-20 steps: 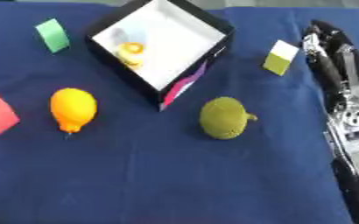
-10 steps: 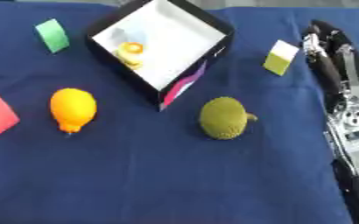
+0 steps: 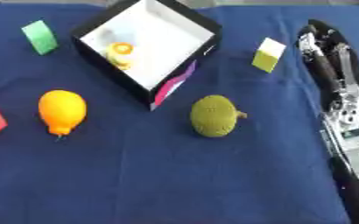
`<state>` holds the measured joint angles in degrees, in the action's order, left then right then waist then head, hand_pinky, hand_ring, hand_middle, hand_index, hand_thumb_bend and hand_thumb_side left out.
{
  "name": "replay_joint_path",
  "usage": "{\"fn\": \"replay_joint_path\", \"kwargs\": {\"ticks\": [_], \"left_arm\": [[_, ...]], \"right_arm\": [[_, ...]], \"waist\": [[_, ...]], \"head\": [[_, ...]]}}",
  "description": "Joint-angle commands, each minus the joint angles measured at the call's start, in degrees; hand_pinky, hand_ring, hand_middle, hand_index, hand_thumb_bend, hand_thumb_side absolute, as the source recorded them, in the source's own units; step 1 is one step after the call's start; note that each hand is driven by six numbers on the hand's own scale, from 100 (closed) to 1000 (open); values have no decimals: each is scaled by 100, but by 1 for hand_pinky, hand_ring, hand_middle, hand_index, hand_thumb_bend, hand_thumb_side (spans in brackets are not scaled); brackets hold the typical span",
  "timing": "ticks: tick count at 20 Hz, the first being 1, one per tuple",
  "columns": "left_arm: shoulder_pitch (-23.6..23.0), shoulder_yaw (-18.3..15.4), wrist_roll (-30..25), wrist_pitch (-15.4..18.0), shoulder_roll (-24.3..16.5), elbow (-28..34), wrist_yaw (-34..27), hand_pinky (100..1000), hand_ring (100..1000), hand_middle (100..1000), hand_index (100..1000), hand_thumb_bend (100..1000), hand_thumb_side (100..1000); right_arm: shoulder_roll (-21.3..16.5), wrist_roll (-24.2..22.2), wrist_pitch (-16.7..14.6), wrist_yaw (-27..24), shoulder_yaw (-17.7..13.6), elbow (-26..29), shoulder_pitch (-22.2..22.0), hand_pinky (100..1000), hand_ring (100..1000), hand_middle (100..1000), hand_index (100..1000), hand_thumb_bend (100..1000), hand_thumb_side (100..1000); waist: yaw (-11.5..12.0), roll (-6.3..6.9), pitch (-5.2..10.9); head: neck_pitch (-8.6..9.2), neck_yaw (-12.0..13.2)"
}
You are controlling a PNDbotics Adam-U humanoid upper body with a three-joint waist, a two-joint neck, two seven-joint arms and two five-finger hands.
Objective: Pick up objects on the table and place them in the box.
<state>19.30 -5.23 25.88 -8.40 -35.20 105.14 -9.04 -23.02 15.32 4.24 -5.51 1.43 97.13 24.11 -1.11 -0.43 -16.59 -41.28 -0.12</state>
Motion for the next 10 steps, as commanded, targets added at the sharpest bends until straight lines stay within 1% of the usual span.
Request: {"fn": "replay_joint_path", "kwargs": {"ticks": [1, 4, 6, 8, 10], "left_arm": [[-98, 219, -438, -541, -1107, 264, 33, 749, 857, 897, 855, 100, 523], [-321, 446, -1117, -928, -2029, 250, 13, 763, 860, 895, 870, 105, 501], [-464, 544, -1658, -1067, -2535, 150, 93, 776, 865, 895, 881, 135, 490], [-568, 612, -2313, -1073, -2916, 18, 238, 788, 869, 897, 892, 150, 506], [-631, 682, -3105, -1017, -3253, -141, 459, 813, 882, 903, 913, 196, 534]], "right_arm": [[-226, 23, 3, 28, -60, 64, 19, 977, 767, 725, 857, 100, 628], [-279, 21, 5, 45, -56, 58, -4, 977, 767, 725, 857, 100, 628], [-304, 16, 4, 54, -51, 55, -13, 977, 767, 725, 857, 100, 628], [-327, 14, 6, 62, -48, 48, -28, 977, 767, 725, 857, 100, 629], [-344, 5, 9, 69, -37, 43, -38, 977, 767, 725, 857, 100, 630]], "waist": [[12, 123, 231], [29, 186, 243], [35, 218, 253], [43, 243, 264], [47, 260, 270]], "head": [[-45, -36], [-64, -61], [-75, -77], [-84, -86], [-92, -92]]}}
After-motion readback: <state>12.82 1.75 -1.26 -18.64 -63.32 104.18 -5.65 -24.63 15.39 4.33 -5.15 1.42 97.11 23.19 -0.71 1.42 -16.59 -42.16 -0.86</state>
